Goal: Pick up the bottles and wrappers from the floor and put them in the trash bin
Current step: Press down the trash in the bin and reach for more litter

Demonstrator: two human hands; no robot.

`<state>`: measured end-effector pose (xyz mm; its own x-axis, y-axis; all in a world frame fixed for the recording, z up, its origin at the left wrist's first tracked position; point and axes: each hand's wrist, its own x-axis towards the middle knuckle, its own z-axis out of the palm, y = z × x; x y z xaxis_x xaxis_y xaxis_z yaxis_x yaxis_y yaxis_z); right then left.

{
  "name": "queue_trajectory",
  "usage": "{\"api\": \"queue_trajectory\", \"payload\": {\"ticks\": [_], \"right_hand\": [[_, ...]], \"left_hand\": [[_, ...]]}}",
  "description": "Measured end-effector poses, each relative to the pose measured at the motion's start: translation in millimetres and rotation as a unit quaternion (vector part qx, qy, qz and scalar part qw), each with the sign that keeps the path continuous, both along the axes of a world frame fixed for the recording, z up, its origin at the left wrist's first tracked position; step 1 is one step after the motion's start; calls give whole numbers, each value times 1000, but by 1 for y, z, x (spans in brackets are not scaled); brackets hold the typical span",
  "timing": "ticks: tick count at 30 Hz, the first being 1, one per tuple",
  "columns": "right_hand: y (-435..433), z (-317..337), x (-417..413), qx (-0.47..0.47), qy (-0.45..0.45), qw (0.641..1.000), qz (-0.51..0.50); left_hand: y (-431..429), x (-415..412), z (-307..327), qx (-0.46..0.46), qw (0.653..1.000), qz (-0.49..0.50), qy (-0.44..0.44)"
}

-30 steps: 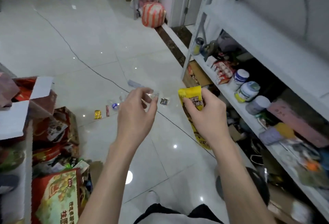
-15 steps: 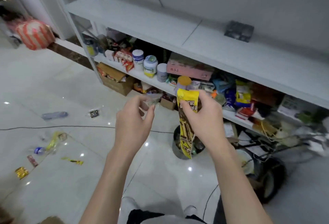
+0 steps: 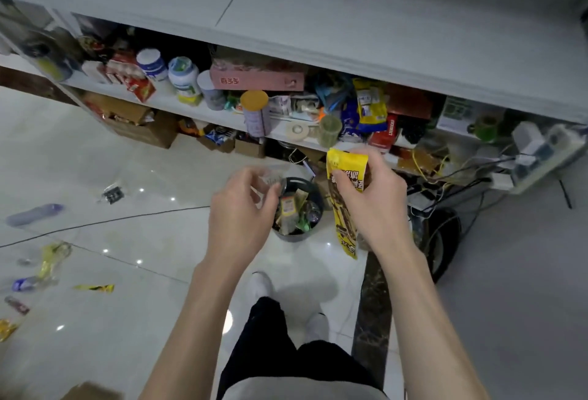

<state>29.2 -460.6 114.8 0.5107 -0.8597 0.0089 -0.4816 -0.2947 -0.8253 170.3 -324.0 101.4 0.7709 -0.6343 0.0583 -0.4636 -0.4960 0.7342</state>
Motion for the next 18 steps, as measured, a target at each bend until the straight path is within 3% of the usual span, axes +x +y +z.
{"api": "queue_trajectory", "payload": {"ticks": [18], "right_hand": [[-79, -155, 116, 72, 87, 992, -50]], "left_hand": [[-82, 119, -176, 78, 992, -17, 100]]}}
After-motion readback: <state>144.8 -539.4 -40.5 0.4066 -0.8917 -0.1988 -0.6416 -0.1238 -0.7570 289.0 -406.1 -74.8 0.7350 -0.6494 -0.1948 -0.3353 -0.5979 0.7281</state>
